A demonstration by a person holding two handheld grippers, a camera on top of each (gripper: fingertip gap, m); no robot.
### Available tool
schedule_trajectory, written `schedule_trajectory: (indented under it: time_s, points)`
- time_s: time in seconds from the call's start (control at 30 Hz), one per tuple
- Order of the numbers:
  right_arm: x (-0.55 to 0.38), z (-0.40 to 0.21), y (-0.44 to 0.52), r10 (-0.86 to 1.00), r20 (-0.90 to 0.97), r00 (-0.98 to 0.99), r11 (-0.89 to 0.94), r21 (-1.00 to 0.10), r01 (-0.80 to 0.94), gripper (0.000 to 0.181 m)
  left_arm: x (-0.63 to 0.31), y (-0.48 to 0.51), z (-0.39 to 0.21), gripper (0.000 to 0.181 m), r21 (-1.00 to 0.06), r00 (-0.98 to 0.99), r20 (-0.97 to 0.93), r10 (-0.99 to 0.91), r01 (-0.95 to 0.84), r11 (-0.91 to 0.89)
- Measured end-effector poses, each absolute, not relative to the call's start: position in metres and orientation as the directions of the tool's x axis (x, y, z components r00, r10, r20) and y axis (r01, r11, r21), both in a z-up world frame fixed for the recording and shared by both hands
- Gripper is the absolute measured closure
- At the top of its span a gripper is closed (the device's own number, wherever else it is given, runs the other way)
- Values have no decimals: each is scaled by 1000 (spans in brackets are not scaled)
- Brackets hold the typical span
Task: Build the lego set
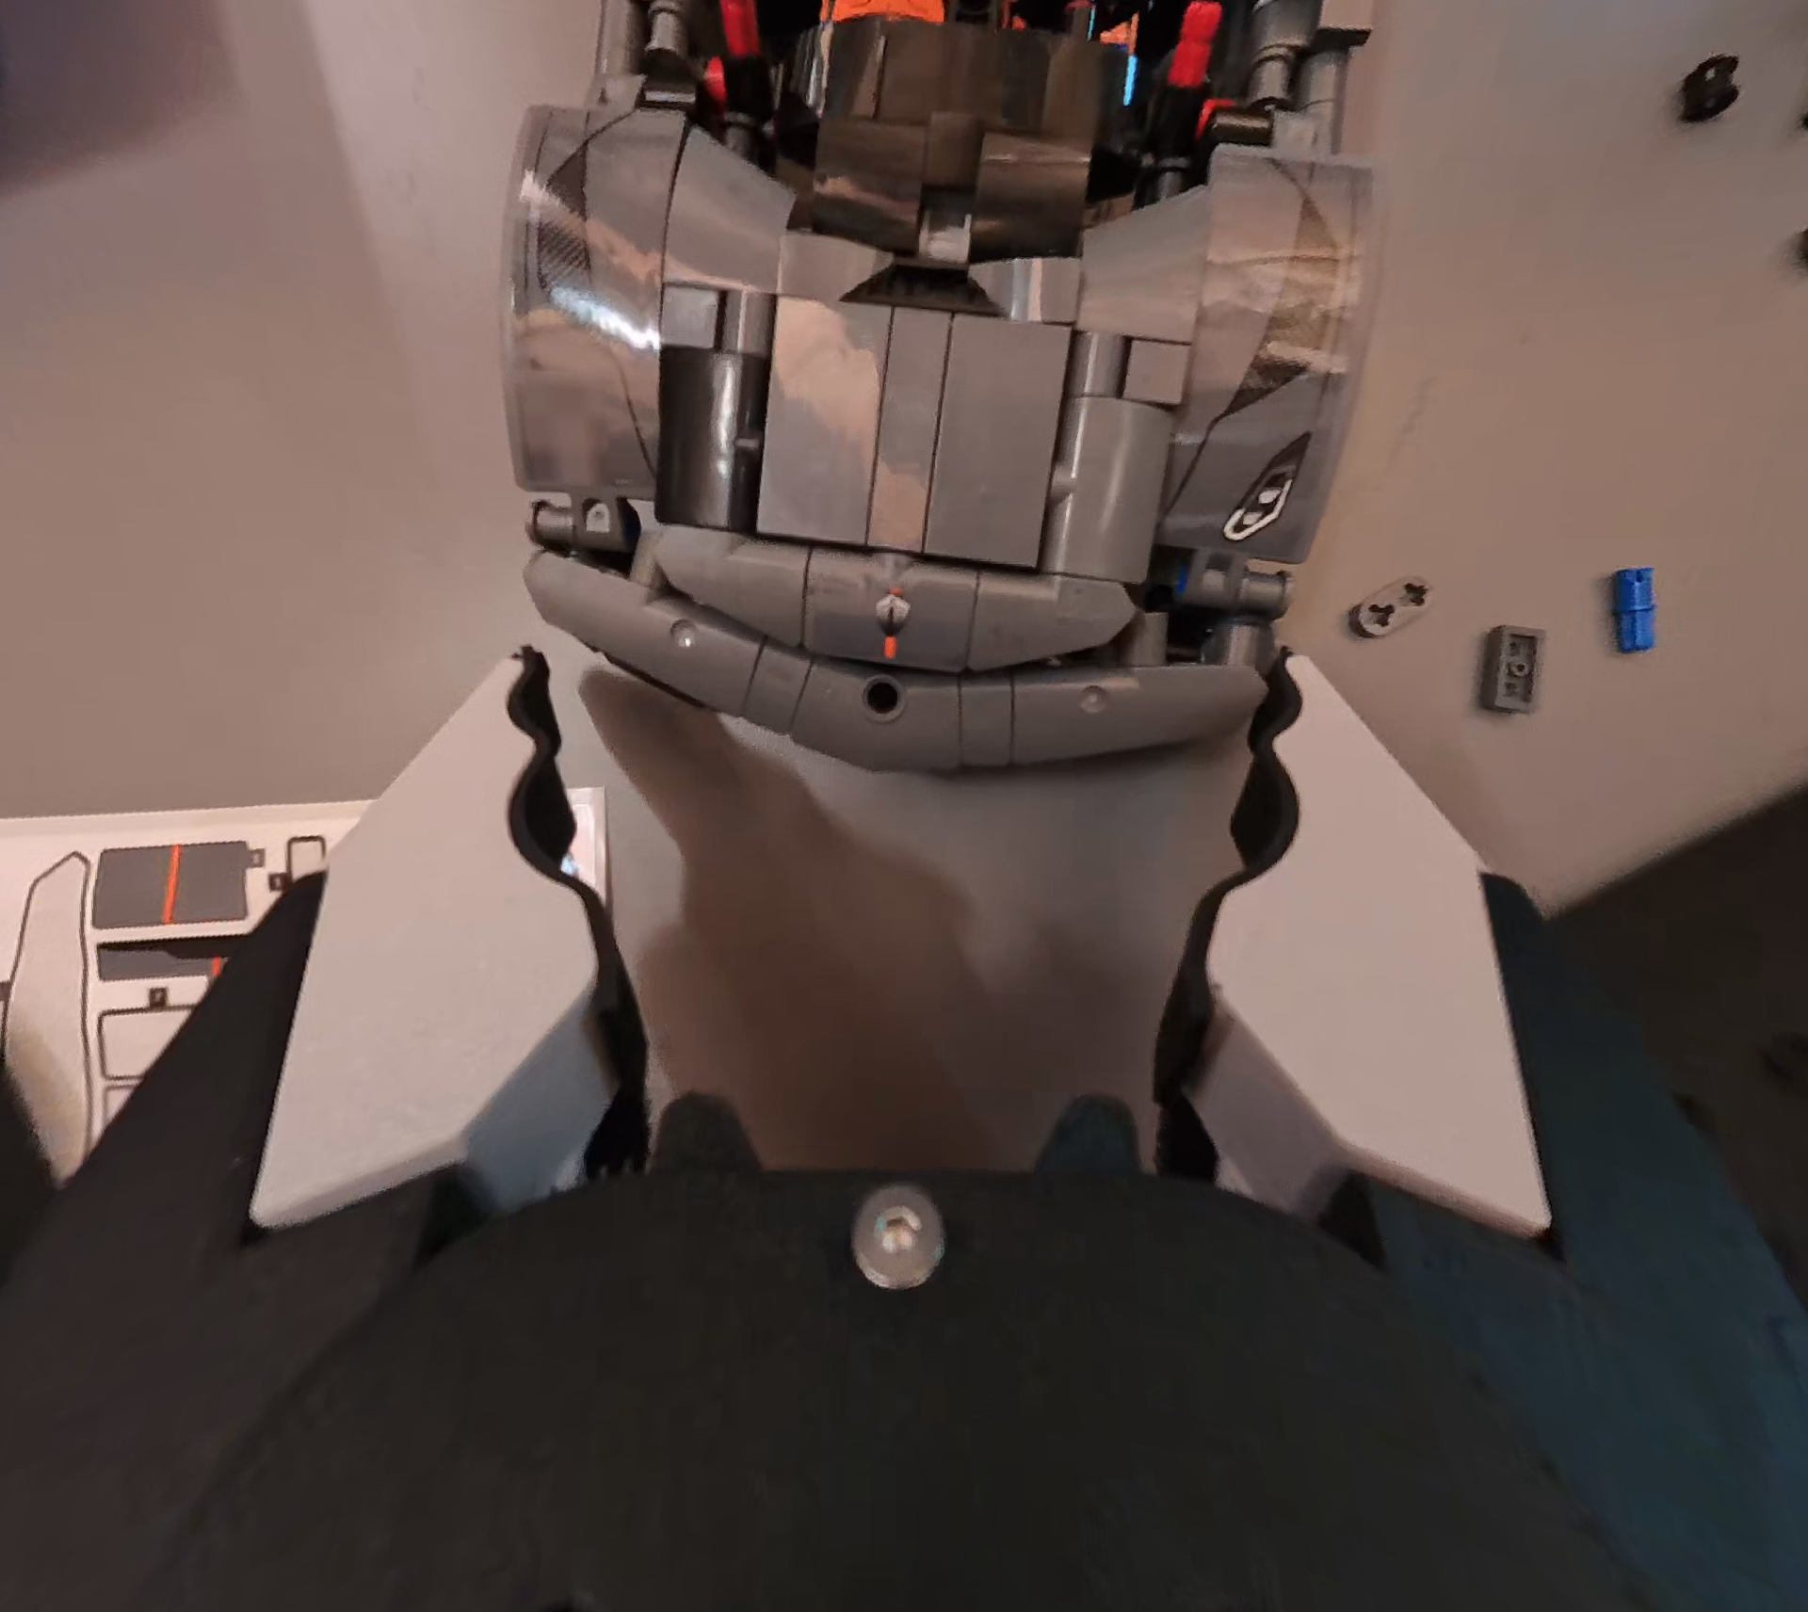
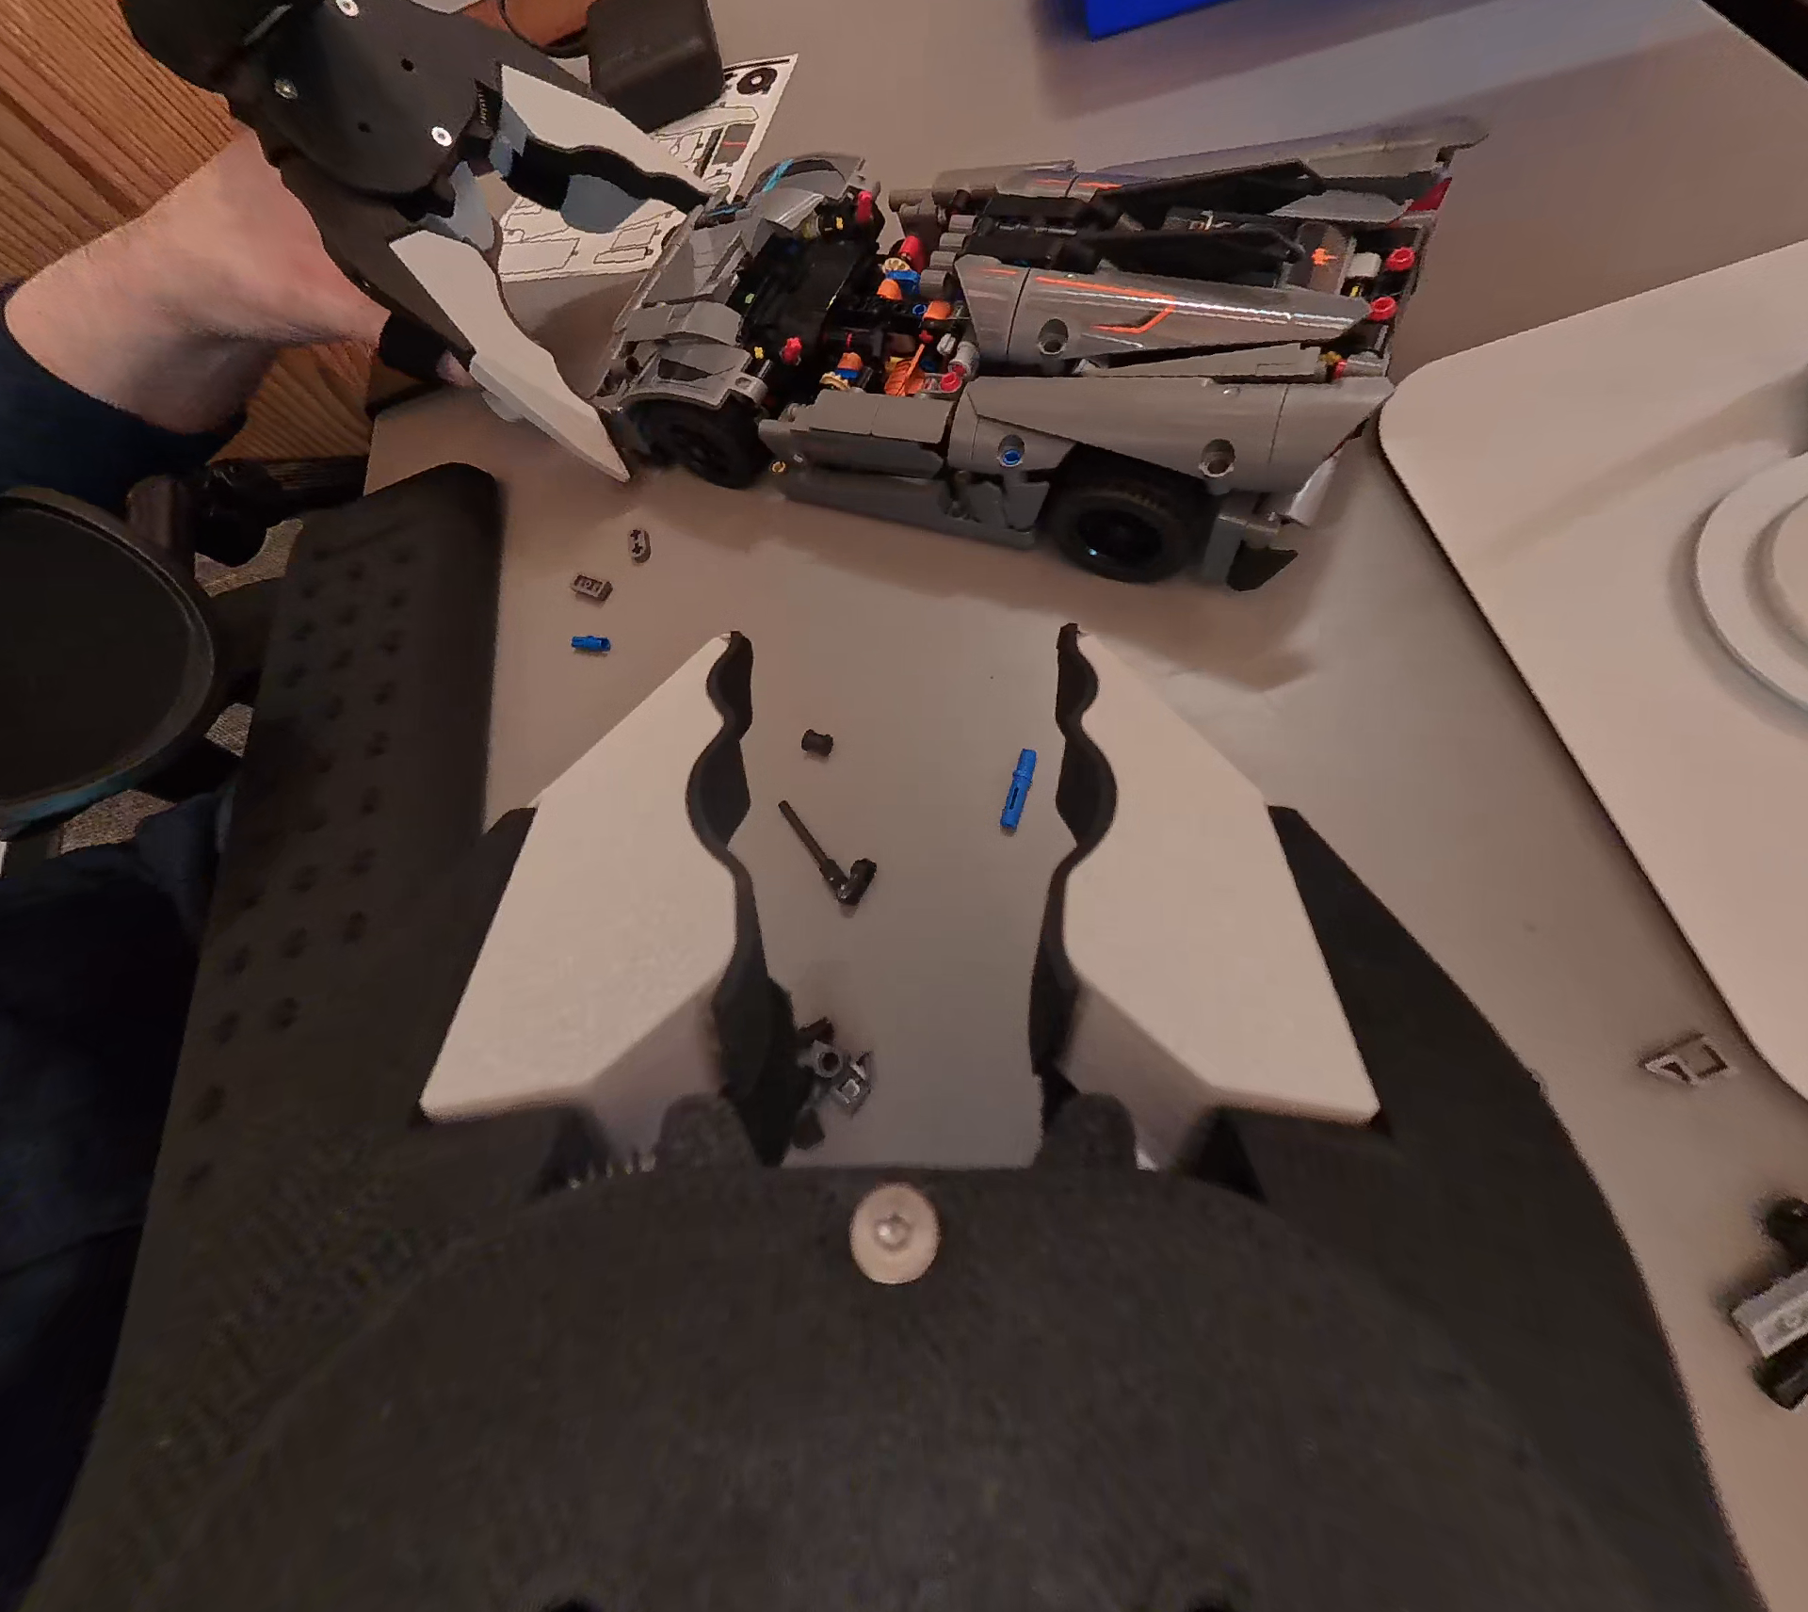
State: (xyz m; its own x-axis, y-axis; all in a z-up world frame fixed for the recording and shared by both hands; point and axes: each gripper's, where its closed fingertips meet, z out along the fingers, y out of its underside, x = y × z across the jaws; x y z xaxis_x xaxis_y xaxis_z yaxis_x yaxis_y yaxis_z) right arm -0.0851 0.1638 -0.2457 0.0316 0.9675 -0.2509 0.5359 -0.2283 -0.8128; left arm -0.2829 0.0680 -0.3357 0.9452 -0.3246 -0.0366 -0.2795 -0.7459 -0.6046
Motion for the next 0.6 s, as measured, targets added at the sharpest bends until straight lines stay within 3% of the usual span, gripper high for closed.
schedule_trajectory:
  time_s: [0.33, 0.6]
  points:
    - [-84, -240, 165, 963, -268, 32, -246, -821, 515, 120, -315, 63, -337, 39, -600, 967, -31, -253, -221, -769]
    - [-85, -243, 164, 963, -268, 29, -242, -815, 527, 120, -325, 42, -331, 45, -617, 945, -90, -315, -301, -727]
